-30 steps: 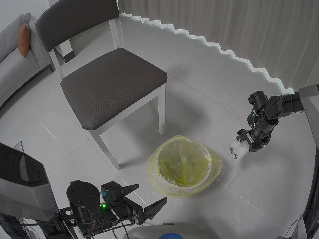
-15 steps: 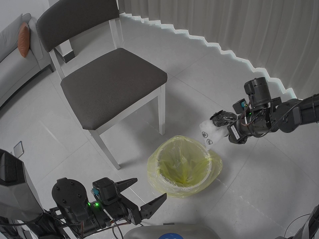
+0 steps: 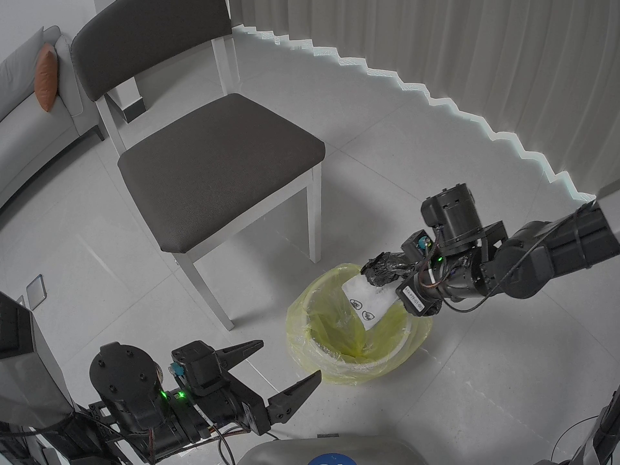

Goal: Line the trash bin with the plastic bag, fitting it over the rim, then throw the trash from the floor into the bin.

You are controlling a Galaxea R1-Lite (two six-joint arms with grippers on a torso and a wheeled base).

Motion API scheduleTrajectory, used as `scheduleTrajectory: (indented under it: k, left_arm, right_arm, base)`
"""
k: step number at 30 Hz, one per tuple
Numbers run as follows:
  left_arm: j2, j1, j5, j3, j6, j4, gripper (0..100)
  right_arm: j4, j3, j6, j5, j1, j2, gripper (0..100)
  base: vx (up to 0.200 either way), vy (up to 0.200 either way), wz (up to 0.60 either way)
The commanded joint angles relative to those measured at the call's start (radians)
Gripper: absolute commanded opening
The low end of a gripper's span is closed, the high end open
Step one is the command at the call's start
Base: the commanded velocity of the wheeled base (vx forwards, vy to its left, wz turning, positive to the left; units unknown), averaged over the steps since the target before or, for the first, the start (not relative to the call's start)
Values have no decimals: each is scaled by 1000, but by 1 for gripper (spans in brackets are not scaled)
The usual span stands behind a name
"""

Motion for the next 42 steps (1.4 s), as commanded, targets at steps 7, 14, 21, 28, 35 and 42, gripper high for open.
scheduleTrajectory:
  k: [7, 14, 21, 28, 35, 42]
  left_arm:
    - [1, 10, 0, -1, -1, -14, 100]
    - [7, 19, 0, -1, -1, -14, 100]
    - [10, 25, -1, -1, -1, -14, 100]
    - [23, 37, -3, -2, -2, -14, 100]
    - [26, 42, -4, -2, -2, -14, 100]
    - [26, 42, -4, -2, -1, -14, 100]
  right_arm:
    - [-42, -72, -65, -64, 41, 231, 0]
    - [-113, -73, -104, -71, 41, 294, 0]
    - [-171, -75, -152, -103, 40, 333, 0]
    - [-288, -73, -252, -151, 32, 386, 0]
    - [-304, -72, -282, -174, 33, 402, 0]
    - [-304, -67, -312, -215, 41, 408, 100]
  base:
    - [0, 0, 0]
    - [0, 0, 0]
    - [0, 0, 0]
    - [0, 0, 0]
    - [0, 0, 0]
    - [0, 0, 0]
